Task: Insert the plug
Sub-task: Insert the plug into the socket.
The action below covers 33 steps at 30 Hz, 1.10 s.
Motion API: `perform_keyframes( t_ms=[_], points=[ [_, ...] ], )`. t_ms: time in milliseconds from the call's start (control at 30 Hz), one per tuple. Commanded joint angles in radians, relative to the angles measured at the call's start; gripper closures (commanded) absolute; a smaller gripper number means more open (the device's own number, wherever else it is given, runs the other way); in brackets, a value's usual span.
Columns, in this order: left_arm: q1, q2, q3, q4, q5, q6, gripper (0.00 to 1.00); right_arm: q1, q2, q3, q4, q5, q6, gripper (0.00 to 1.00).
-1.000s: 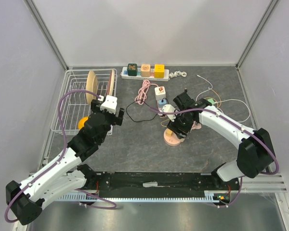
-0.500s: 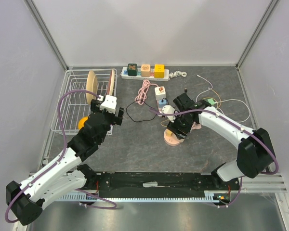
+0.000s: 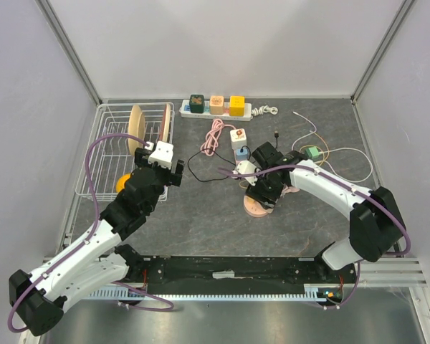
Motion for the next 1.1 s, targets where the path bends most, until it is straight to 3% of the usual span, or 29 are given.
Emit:
perform_keyframes(
  t_ms=[0,167,633,1067],
  points=[
    [0.007,-0.01,0.001,0.049,0.002,0.015,0.05,0.005,-0.001,-0.059,0.017,0.042,-0.014,1.0],
    [0.008,-0.014,0.001,0.049,0.005,0.013,0.05,0.005,-0.026,-0.099,0.043,0.044,-0.011,1.0],
    [0.008,-0.037,-0.002,0.047,0.019,0.004,0.05,0.002,0.124,-0.094,0.046,0.038,-0.013,1.0],
    [0.01,-0.054,-0.005,0.05,0.04,-0.002,0.05,-0.018,0.11,-0.246,0.133,-0.007,-0.013,1.0]
  ],
)
